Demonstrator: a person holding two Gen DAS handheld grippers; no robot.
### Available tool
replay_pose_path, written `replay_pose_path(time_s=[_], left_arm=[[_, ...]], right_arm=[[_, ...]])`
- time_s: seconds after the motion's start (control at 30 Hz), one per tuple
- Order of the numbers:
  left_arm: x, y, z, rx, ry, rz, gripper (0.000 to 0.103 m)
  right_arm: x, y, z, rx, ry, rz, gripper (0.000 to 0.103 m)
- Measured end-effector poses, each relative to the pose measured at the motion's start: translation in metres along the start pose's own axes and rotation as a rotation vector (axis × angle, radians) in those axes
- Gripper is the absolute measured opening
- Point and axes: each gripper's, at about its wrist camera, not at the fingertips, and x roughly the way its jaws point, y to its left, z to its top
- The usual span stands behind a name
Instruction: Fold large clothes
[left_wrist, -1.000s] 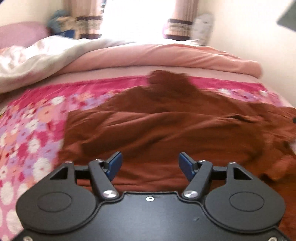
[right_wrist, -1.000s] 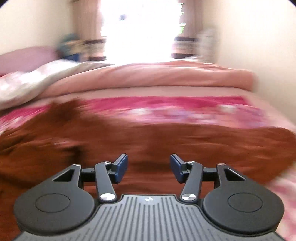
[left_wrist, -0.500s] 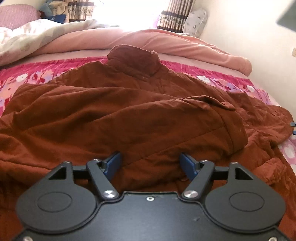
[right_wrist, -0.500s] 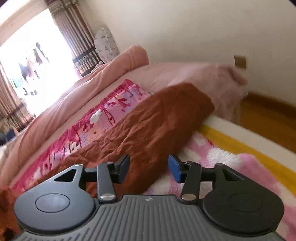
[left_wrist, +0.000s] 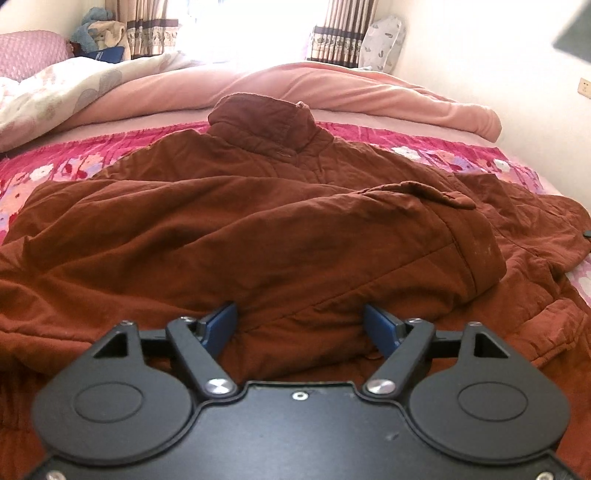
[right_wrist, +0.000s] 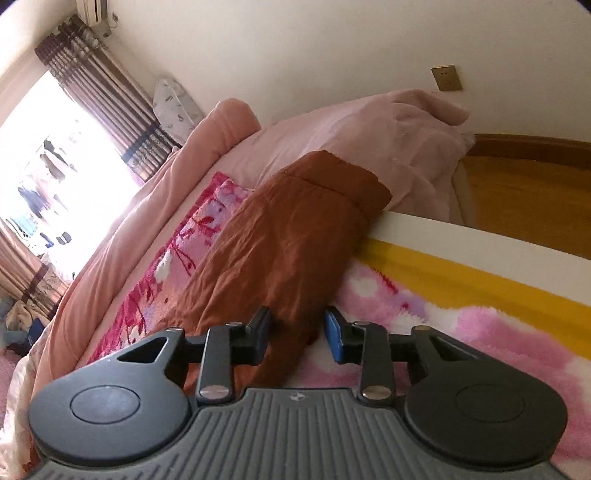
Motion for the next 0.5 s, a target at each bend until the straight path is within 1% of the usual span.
replay_pose_path(time_s=[0.03, 0.07, 0.1, 0.13, 0.17, 0.2, 0.23, 0.33, 0.43, 0.5], left_arm=[[-0.001, -0.001, -0.001, 0.004, -0.002, 0.003, 0.079], [-0.001, -0.001, -0.001, 0.007, -0.002, 0.004, 0.079], [0.0, -0.001, 0.0, 0.006, 0.0, 0.003, 0.079], [-0.001, 0.0, 0.0, 0.005, 0.002, 0.0, 0.079], [-0.001, 0.0, 0.001, 0.005, 0.005, -0.004, 0.079], [-0.001, 0.001, 0.001, 0.005, 0.008, -0.008, 0.079], [-0.001, 0.002, 0.001, 0.003, 0.008, -0.011, 0.079], [-0.001, 0.002, 0.002, -0.004, 0.008, -0.013, 0.079], [-0.001, 0.003, 0.005, -0.006, 0.017, -0.024, 0.079], [-0.003, 0.007, 0.007, -0.034, 0.024, -0.041, 0.079]], right_arm=[[0.002, 0.001, 0.0, 0.005, -0.005, 0.005, 0.04], [0.004, 0.003, 0.001, 0.007, -0.007, 0.008, 0.037], [0.007, 0.007, 0.0, 0.001, -0.008, 0.011, 0.021], [0.008, 0.012, 0.0, -0.018, -0.017, -0.001, 0.01], [0.006, 0.02, -0.001, -0.05, -0.038, -0.027, 0.006], [0.001, 0.033, -0.002, -0.101, -0.073, -0.047, 0.005], [-0.005, 0.045, -0.003, -0.153, -0.104, -0.045, 0.005], [-0.032, 0.09, -0.009, -0.331, -0.202, -0.012, 0.004], [-0.064, 0.143, -0.021, -0.485, -0.264, 0.074, 0.004], [-0.085, 0.182, -0.04, -0.601, -0.267, 0.165, 0.004]])
